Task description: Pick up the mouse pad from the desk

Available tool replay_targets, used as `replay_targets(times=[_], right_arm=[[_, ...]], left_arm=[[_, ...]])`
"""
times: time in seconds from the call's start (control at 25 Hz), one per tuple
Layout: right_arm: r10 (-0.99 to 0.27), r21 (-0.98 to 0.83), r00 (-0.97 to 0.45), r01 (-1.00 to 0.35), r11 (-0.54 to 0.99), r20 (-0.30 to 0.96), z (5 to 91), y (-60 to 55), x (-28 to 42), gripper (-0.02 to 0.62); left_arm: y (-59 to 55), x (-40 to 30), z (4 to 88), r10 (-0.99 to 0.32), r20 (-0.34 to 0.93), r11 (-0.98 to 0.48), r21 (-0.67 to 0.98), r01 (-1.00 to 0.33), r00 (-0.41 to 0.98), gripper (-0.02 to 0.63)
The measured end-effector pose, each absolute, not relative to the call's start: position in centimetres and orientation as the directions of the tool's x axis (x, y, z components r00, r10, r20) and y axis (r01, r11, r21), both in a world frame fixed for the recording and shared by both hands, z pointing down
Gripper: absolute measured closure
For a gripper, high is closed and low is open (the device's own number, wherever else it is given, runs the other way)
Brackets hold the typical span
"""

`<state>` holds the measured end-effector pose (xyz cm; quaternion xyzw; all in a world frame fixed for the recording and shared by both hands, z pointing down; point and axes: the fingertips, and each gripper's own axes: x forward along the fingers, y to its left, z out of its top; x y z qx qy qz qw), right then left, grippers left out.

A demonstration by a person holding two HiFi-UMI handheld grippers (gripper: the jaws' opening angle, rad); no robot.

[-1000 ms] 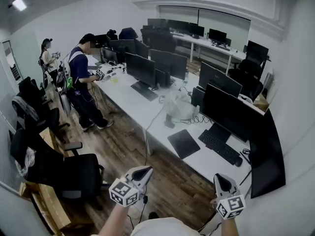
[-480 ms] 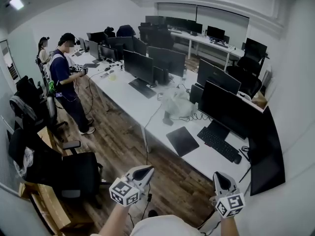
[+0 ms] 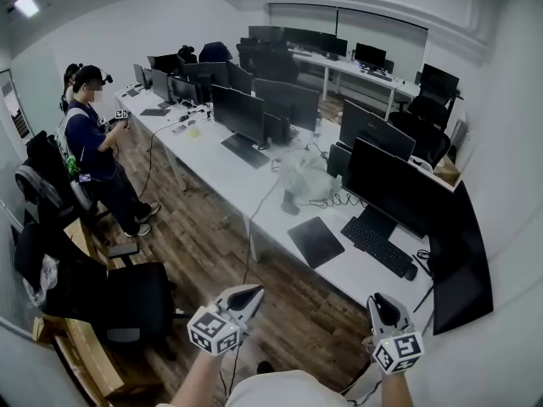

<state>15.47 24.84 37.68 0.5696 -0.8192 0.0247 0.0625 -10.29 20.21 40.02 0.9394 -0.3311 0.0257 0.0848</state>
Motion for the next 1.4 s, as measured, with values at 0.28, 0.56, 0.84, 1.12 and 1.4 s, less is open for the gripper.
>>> replay_targets(times=[0.28,0.56,0.84,1.12,1.4], right_arm=[[-0.925,0.019,-0.359,-0.931,0.364,0.126,38.0,24.5,14.1,0.475],[-0.925,0.015,-0.354,-0.933,0.359,0.138,38.0,23.9,12.9,0.423],[-0.931,0.015,-0.331,-0.941,0.337,0.156,38.4,23.5,12.1,0.402],[-0.934,0.018,-0.320,-0.945,0.327,0.160,38.9,23.3,10.7,0.399],[-0.941,0.025,-0.296,-0.953,0.303,0.162,39.5,23.4,9.0,0.399]], left_arm=[[20.0,-11.8,40.7,-0.625,0.108,-0.758,0.150,-0.634,0.773,0.591],[19.4,-12.5,41.2,-0.615,0.117,-0.762,0.166,-0.626,0.780,0.591],[18.5,-12.9,41.8,-0.589,0.120,-0.780,0.174,-0.601,0.799,0.591],[17.9,-13.9,42.6,-0.567,0.127,-0.793,0.184,-0.581,0.814,0.591],[17.6,-15.9,43.5,-0.557,0.127,-0.799,0.189,-0.571,0.821,0.591]])
